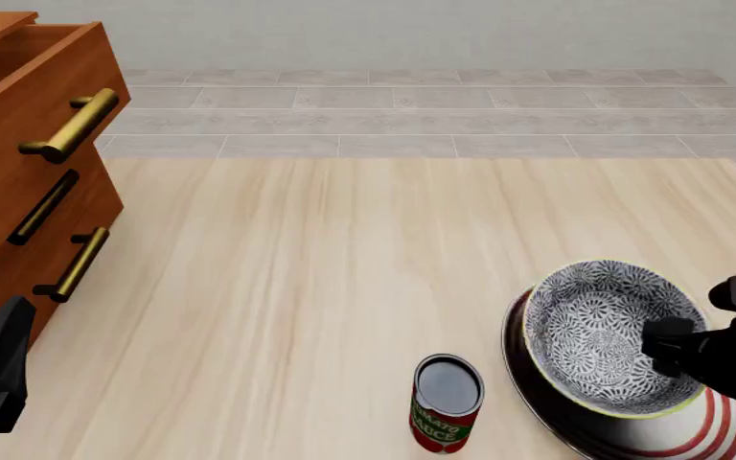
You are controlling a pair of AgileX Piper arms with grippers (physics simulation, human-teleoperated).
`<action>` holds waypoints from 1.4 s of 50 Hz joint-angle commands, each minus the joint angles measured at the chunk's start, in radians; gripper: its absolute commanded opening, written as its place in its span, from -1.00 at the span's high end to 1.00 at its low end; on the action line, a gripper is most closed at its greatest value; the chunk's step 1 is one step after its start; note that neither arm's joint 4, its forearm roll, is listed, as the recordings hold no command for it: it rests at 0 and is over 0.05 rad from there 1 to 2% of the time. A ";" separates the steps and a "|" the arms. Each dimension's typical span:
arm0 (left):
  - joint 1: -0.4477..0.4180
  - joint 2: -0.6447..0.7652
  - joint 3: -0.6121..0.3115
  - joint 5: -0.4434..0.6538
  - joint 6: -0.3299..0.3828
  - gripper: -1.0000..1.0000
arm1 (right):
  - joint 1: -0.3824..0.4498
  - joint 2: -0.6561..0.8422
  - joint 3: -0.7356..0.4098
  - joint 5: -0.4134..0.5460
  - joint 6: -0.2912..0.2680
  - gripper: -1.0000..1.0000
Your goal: Put the bowl on the plate.
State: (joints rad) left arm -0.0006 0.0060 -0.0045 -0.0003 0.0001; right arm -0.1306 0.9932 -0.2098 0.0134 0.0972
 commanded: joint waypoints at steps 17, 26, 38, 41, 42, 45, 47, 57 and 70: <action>0.000 0.000 0.000 0.000 0.000 -1.00 | -0.015 0.002 -0.029 0.040 -0.025 -1.00; 0.000 0.000 0.000 0.000 0.000 -1.00 | -0.026 -0.006 -0.061 0.068 -0.042 -1.00; 0.000 0.000 0.000 0.000 0.000 -1.00 | -0.043 -0.047 -0.094 0.124 -0.066 -1.00; 0.000 0.000 0.000 0.000 0.000 -1.00 | -0.043 -0.057 -0.099 0.134 -0.070 -1.00; 0.000 0.000 0.000 0.000 0.000 -1.00 | -0.050 -0.073 -0.101 0.146 -0.074 -1.00; 0.000 0.000 0.000 0.000 0.000 -1.00 | -0.055 -0.091 -0.107 0.164 -0.077 -1.00; 0.000 0.000 0.000 0.000 0.000 -1.00 | -0.055 -0.105 -0.111 0.177 -0.079 -1.00; 0.000 0.000 0.000 0.000 0.000 -1.00 | -0.089 -0.159 -0.154 0.249 -0.109 -1.00; 0.000 0.000 0.000 0.000 0.000 -1.00 | -0.075 -0.218 -0.270 0.355 -0.152 -1.00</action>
State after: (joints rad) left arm -0.0005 0.0061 -0.0045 -0.0003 0.0000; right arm -0.2108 0.8171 -0.4070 0.2970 -0.0269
